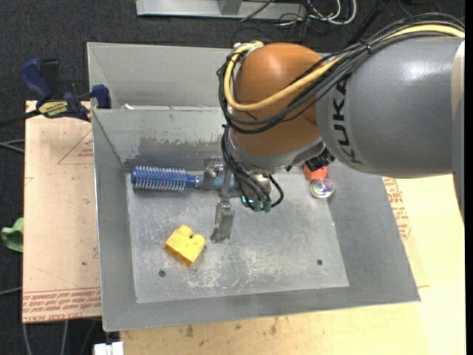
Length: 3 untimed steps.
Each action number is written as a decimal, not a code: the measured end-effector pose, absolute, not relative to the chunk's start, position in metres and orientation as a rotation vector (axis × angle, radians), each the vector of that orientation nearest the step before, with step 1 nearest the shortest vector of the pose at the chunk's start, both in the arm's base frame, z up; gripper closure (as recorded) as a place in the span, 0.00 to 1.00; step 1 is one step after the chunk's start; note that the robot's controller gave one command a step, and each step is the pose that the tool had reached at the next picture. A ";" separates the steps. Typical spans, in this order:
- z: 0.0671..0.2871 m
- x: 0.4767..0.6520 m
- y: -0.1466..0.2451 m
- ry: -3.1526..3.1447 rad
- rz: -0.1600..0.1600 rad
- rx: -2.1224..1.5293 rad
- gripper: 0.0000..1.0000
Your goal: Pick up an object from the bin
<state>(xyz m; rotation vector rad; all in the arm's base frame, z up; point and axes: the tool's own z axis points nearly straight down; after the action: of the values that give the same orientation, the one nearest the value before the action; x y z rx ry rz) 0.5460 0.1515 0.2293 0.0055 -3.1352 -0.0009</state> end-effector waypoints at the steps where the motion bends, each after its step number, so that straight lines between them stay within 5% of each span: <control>1: 0.082 0.521 0.182 -3.125 -0.001 0.296 0.00; 2: 0.072 0.555 0.167 -3.115 -0.003 0.481 0.00; 3: 0.070 0.543 0.232 -3.069 -0.006 0.693 0.00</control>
Offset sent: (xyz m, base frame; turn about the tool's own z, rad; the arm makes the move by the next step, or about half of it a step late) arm -0.0242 0.0299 -0.1448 -0.1857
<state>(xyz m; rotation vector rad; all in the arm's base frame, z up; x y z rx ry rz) 0.5434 0.2324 0.0704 0.6926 -3.0685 -0.0057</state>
